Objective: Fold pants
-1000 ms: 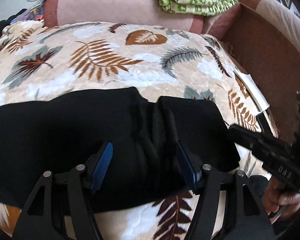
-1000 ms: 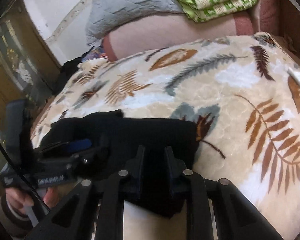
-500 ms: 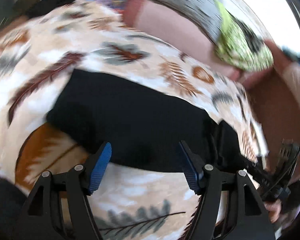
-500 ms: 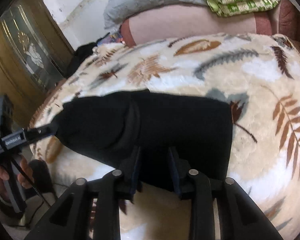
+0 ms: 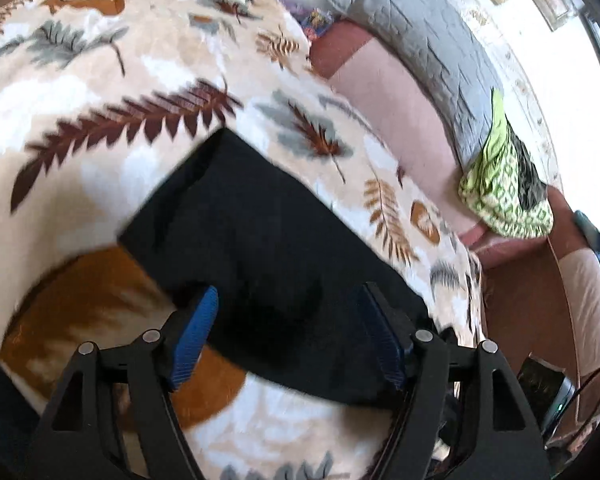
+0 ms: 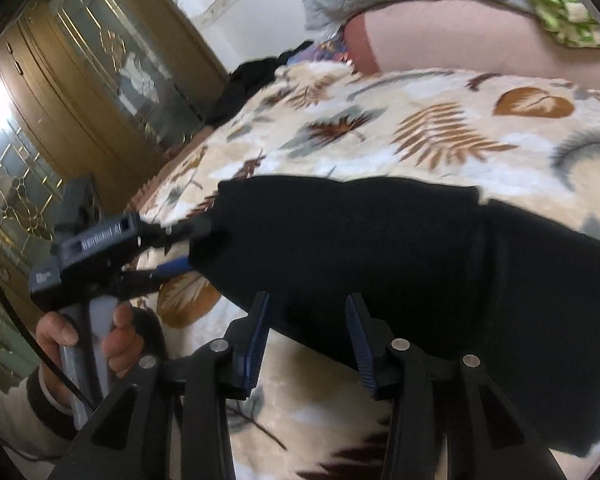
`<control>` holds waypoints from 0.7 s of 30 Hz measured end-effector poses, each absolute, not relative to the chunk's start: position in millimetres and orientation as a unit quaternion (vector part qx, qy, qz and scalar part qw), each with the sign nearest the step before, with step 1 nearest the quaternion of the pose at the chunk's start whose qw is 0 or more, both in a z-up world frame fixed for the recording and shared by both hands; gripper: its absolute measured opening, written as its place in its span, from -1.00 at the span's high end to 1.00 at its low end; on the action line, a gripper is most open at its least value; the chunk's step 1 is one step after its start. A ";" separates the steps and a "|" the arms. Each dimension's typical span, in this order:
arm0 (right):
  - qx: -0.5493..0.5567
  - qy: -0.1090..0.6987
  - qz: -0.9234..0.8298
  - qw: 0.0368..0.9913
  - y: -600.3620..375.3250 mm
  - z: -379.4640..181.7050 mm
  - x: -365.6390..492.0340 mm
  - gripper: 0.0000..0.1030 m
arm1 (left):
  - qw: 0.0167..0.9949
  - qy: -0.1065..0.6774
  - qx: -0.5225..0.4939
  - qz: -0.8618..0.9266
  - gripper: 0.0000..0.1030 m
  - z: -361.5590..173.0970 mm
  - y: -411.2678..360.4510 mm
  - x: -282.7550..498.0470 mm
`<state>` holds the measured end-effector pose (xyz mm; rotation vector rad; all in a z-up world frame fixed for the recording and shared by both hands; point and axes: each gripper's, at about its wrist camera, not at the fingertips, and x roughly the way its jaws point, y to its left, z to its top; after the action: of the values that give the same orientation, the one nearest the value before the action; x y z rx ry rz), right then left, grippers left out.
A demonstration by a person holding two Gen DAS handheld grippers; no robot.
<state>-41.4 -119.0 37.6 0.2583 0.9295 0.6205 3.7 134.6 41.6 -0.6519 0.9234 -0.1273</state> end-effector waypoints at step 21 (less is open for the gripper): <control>0.026 0.443 0.340 0.829 -16.0 28.5 -17.8 0.13 | 0.869 0.431 -0.244 0.002 -0.19 56.2 177.5 3.7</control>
<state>-17.8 -16.0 28.5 0.0549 0.9394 0.7207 3.7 177.5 56.2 -0.5115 0.9008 0.0042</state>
